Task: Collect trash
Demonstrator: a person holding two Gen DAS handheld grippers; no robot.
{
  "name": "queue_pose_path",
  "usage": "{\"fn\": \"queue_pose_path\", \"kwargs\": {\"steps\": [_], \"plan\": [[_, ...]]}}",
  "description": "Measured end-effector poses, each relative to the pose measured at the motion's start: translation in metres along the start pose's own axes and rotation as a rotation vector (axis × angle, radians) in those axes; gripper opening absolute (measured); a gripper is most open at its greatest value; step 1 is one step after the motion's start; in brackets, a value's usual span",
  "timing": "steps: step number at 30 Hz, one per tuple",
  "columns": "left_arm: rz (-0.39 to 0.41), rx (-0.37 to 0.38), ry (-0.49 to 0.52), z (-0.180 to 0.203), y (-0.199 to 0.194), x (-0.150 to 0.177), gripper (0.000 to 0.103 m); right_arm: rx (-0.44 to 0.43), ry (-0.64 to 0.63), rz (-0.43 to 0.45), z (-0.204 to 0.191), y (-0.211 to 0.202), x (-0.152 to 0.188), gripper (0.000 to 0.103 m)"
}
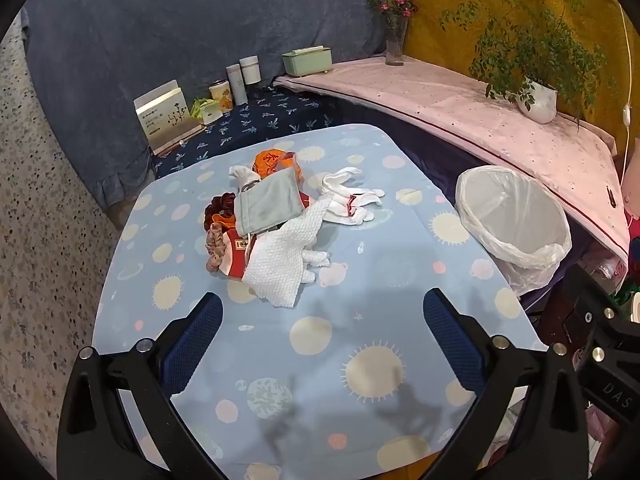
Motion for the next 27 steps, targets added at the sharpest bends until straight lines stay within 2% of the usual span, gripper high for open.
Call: {"fn": "queue_pose_path", "kwargs": {"steps": [14,27], "plan": [[0.016,0.009,-0.002,0.003,-0.003,-0.013,0.096,0.018,-0.005,0.013,0.002,-0.004,-0.009,0.096],[0.042,0.02,-0.006,-0.007,-0.005,-0.008,0.096,0.03,-0.009,0.023,0.0,-0.006,-0.015,0.096]]}}
Point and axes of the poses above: each gripper's, at about its wrist camera, not at the fingertips, and y roughly the way its jaws point, z to its right, x to its underside, the point moved 3 cm from there along y, roughly the way its jaws point
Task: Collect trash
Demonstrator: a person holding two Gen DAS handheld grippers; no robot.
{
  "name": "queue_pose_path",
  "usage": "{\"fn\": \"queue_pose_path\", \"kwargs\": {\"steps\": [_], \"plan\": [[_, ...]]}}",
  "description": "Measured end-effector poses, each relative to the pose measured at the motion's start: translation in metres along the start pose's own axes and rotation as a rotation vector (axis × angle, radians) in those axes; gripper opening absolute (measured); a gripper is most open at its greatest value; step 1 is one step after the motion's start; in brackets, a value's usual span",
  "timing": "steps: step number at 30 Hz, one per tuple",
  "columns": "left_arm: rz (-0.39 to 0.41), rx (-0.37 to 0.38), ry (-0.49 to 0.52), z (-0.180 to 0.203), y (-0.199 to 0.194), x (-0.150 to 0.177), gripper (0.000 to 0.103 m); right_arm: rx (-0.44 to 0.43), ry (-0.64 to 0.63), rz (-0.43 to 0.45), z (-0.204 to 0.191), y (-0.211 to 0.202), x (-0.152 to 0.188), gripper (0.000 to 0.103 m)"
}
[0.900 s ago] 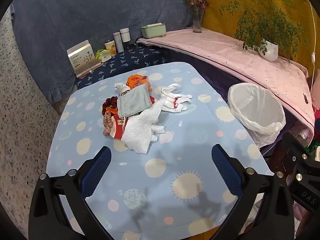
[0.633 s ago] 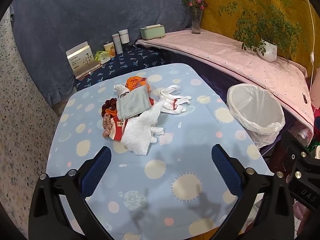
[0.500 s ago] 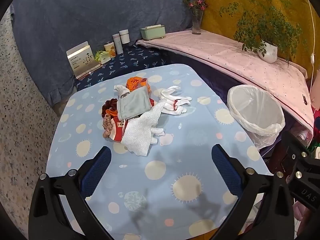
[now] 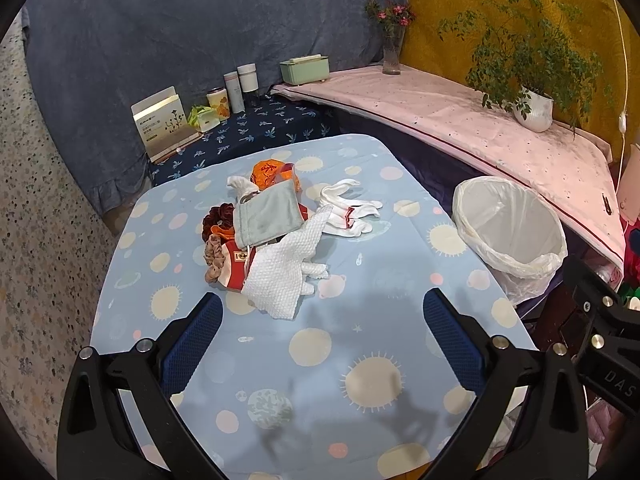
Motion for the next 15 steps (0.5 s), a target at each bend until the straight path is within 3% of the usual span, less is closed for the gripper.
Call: {"fn": "queue_pose_path", "kwargs": {"steps": [15], "plan": [[0.001,0.0,-0.003,0.0023,-0.0015,-0.004,0.096,0.005,-0.007,0.004,-0.0012,-0.0006,-0.0045,0.096]]}}
Point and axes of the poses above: each gripper's, at about its wrist camera, not at the fingertips, and y roughly the way its jaws point, z to its right, x to its underside, the point moved 3 cm from there along y, roughly the way its jaws point
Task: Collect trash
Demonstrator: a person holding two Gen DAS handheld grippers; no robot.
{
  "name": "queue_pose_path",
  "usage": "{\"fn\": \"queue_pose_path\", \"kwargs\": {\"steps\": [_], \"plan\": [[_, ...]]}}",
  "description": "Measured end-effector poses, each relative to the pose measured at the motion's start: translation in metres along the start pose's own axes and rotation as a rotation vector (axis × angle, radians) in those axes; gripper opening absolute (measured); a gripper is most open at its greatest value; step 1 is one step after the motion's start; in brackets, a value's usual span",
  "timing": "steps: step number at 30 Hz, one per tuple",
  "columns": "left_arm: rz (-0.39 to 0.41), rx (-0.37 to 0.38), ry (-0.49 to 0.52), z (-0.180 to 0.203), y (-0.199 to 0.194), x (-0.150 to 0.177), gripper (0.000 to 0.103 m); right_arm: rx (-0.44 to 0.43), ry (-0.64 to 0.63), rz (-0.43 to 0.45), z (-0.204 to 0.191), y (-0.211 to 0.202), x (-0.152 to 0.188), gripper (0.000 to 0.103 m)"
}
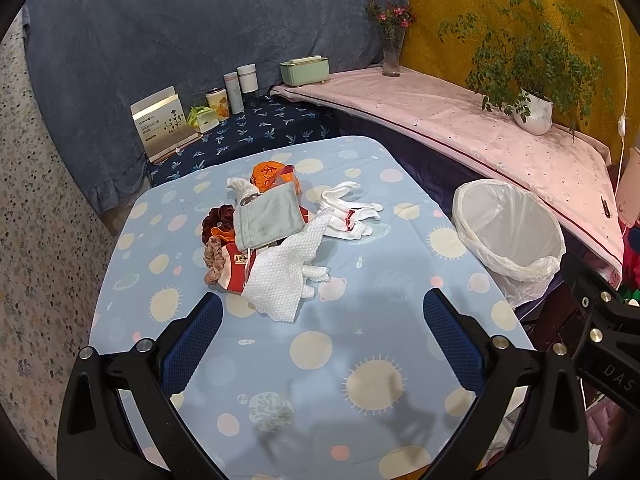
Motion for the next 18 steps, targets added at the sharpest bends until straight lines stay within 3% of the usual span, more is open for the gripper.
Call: {"fn": "queue_pose_path", "kwargs": {"steps": [18], "plan": [[0.023,-0.011,-0.029,-0.0059,-0.0003,0.0016,0.096,0.0,-0.008,0.002,-0.0035,0.0009,-0.0046,0.096]]}}
Point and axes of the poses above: each gripper's, at about its wrist camera, not at the fingertips, and y roughly the way its jaws point, z to its right, x to its underside, the point moved 3 cm from there along y, roughly the way its jaws point
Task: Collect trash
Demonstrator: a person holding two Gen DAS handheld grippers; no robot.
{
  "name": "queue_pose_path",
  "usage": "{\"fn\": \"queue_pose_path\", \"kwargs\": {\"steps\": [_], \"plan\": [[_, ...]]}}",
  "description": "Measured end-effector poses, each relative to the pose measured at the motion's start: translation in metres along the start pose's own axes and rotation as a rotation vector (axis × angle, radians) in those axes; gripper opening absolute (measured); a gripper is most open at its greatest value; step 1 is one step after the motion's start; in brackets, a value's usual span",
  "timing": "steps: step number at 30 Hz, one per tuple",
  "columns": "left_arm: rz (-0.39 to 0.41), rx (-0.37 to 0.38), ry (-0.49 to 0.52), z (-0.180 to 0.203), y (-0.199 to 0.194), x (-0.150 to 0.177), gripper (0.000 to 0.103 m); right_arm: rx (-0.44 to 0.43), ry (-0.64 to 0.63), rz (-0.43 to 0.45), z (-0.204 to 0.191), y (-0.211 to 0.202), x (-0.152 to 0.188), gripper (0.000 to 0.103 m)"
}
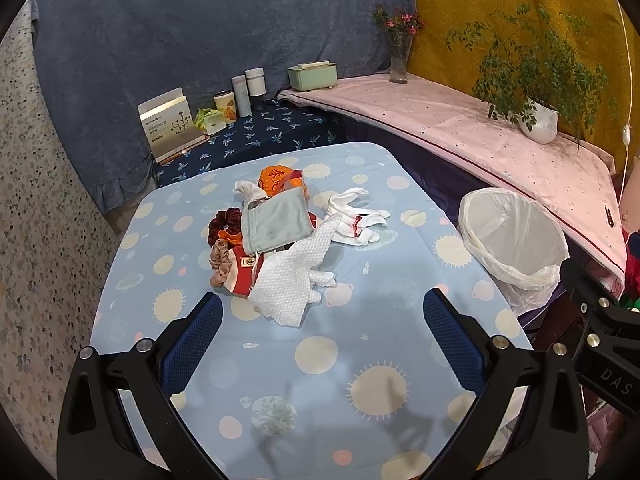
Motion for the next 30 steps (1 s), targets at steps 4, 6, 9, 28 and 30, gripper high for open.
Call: {"fn": "queue_pose_path", "kwargs": {"steps": [4,6,9,28,30], "plan": [[0.003,-0.003,-0.009,-0.001,0.0004,-0.0005,0.096,0.005,-0.004,-0.002,-0.0022,0.0012,-0.0009,0.096],[0.005,-0.005,-0.009,-0.0015,0.0003,-0.001,0.096,0.006,-0.005,-0.003,-0.0041,0.0023,0.0014,0.096],[0.003,-0.005,-0.008,-0.0017,0.0006,-0.0006,0.096,0.006,-0.004,-0.003,-0.0039,0.0023,0.0014,0.096],[0.008,-0.008,-0.006,-0.0033,0.0005,-0.0012,0.096,-0.002,-0.008,0.005,-0.0093,0.0029,0.0015,0.096],[0.007,-0.005,-0.006,-0.0034,0.0007,-0.0015,0.096,-0.002,-0.007,0.006,-0.0094,0.003,0.0013,0.096]]}}
Point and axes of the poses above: each gripper's, at about its wrist camera, not at the fingertips, and y roughly the way its jaws point, z to its right, x to its underside, the point moved 3 cm from there along y, roughly the way its jaws point
